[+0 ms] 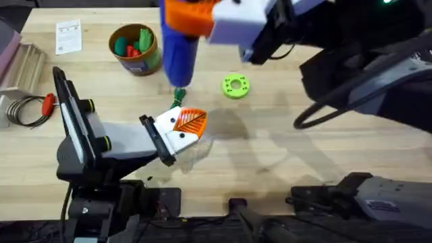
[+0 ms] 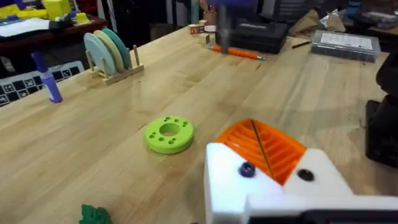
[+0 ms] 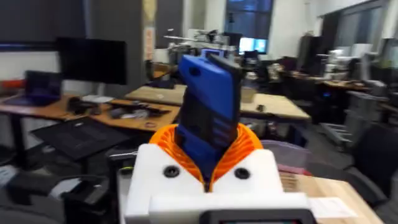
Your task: Pick up the gripper from the table and insert it into the empty holder that is missing its gripper. Then pick up a screw, insert it into the mounting hole, and use the screwdriver to tighten it. Finally, clean up the table by picking up the vegetable and placing it into the bucket.
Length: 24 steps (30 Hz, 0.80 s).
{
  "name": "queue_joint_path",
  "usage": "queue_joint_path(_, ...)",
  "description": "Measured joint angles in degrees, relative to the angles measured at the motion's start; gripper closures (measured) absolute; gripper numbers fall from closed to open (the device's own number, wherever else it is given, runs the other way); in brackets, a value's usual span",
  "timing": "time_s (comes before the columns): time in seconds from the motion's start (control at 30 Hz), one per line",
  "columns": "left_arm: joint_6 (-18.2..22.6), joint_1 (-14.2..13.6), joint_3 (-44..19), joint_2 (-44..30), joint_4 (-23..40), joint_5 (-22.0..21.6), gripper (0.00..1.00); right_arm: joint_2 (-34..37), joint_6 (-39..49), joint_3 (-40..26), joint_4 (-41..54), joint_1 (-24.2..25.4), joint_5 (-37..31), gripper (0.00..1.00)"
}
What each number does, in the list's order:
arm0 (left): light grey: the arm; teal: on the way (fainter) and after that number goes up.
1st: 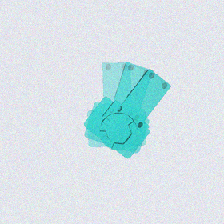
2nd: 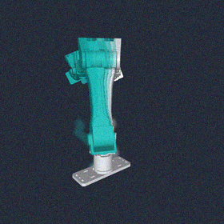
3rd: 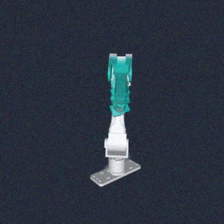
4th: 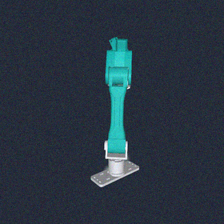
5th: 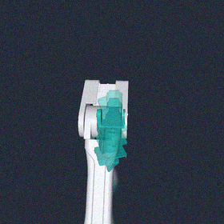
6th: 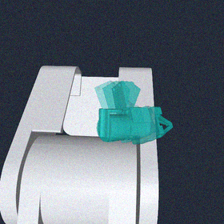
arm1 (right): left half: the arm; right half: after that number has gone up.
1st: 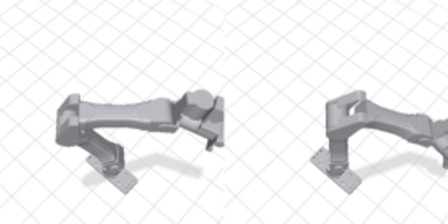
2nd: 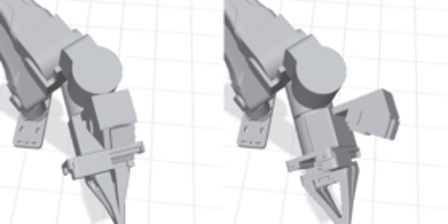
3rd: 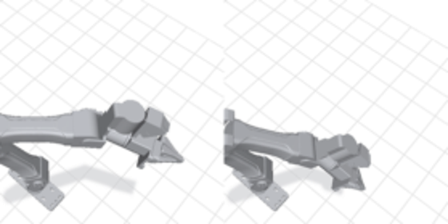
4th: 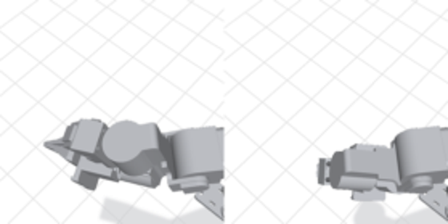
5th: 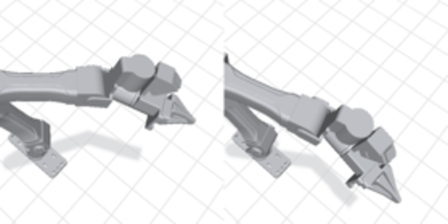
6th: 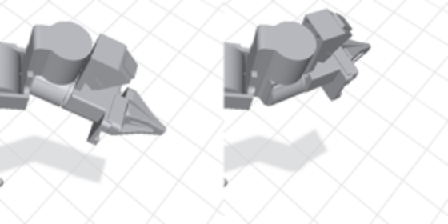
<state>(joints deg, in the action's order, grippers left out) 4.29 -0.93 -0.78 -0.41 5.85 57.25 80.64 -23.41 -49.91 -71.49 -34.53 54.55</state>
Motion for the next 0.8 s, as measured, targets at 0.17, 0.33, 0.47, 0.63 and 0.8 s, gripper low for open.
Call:
queue_joint_path(0.17,0.0,0.0,0.0,0.0,0.0,0.0,0.996,0.9,-0.1,0.0,-0.6,-3.0,2.7,0.977)
queue_joint_path(0.33,0.0,0.0,0.0,0.0,0.0,0.0,0.996,1.6,0.3,0.0,-0.8,-4.6,4.6,0.977)
queue_joint_path(0.47,0.0,0.0,0.0,0.0,0.0,0.0,0.996,2.4,0.5,0.0,-0.8,-4.8,6.4,0.977)
queue_joint_path(0.63,0.0,0.0,0.0,0.0,0.0,0.0,0.996,3.8,1.6,0.0,-0.9,-5.2,7.1,0.977)
queue_joint_path(0.8,0.0,0.0,0.0,0.0,0.0,0.0,0.996,5.7,2.5,0.0,-0.8,-5.4,7.3,0.977)
